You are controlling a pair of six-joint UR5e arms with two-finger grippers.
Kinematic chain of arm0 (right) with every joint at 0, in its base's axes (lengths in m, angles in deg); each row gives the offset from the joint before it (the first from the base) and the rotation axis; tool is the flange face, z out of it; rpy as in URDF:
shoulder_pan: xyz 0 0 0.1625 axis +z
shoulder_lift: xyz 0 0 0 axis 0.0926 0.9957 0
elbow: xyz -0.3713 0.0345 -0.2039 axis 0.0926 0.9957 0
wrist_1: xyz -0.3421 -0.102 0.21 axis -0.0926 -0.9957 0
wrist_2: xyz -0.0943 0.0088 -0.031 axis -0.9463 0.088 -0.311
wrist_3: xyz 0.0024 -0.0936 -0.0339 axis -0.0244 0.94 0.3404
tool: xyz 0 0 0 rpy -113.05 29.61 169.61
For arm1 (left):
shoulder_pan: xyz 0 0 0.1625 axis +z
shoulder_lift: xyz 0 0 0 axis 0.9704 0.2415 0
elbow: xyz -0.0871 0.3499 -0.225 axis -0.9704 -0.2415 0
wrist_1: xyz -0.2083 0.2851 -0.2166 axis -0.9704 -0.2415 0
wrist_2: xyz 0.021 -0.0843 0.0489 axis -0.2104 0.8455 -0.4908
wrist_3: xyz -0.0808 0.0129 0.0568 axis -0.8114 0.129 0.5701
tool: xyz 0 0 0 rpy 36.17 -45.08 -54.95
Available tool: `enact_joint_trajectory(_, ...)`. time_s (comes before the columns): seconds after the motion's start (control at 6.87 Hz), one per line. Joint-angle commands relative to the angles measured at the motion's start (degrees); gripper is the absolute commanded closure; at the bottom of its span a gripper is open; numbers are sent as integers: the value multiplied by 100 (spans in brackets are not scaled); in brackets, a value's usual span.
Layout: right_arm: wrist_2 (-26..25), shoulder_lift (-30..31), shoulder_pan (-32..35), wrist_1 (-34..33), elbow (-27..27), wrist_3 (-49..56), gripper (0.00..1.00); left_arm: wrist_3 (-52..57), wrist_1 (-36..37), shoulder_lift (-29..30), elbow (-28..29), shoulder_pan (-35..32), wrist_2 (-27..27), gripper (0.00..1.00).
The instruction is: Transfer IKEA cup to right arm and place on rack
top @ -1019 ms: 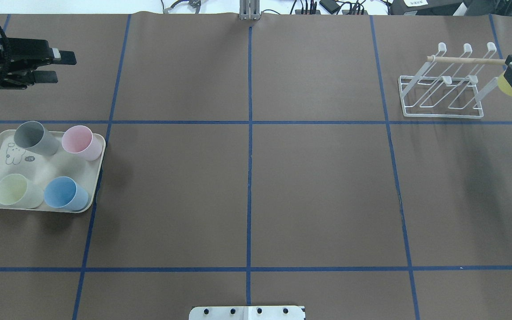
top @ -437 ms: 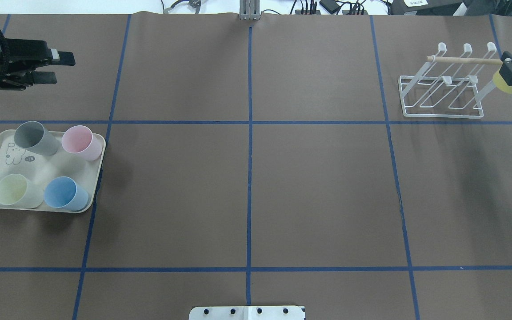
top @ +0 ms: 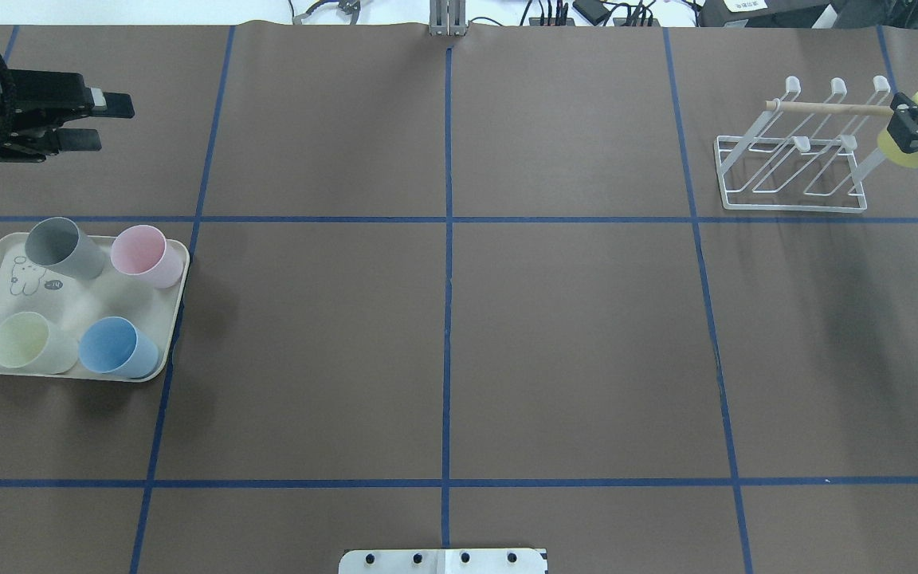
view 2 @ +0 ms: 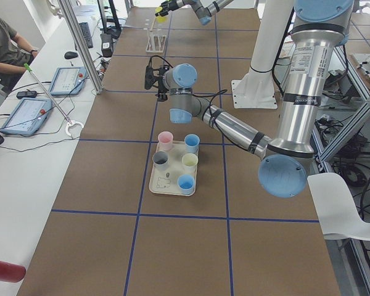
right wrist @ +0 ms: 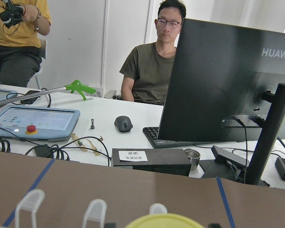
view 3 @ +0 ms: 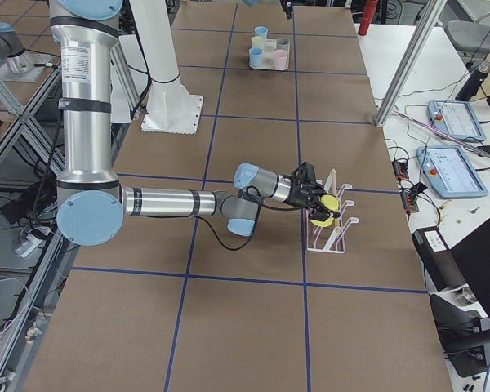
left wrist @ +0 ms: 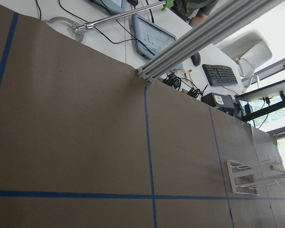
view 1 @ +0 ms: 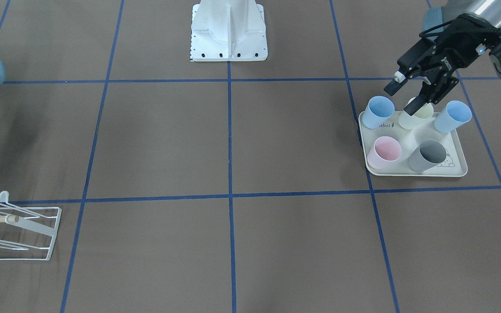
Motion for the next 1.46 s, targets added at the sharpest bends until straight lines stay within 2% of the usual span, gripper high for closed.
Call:
enact_joint_trajectory(0.0,-2,-77,0,18,138,-15,100,-7,0,0,3,0,-1,0)
enact_joint_trajectory(0.15,-2,-77,0,18,139,-24,100,-7,0,0,3,0,-1,0)
enact_joint_trajectory(0.44,16,-25,8,27,156,-24,0,-7,0,0,-6,0,-1,0)
enact_joint_trajectory(1.02,103,11,26,27,-123,-7,0,27,44,0,-41,-9,17,0)
enact_joint_trajectory(1.31,882,230,218,-156,-703,-42,0,655,105,-140,11,-532,585,0)
